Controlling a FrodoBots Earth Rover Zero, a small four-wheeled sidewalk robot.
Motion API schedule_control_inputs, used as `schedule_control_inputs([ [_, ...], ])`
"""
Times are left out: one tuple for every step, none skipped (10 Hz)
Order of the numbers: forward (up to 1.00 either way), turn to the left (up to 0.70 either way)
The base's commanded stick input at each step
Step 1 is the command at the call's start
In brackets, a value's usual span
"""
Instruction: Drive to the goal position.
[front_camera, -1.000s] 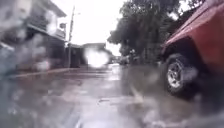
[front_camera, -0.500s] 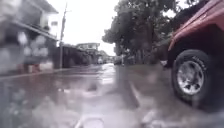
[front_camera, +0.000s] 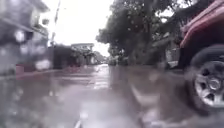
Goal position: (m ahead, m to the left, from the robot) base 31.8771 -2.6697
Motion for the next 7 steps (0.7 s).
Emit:
schedule_control_inputs([
  [1.00,0.00],
  [1.00,0.00],
  [1.00,0.00],
  [1.00,0.00],
  [1.00,0.00],
  [1.00,0.00],
  [1.00,0.00],
])
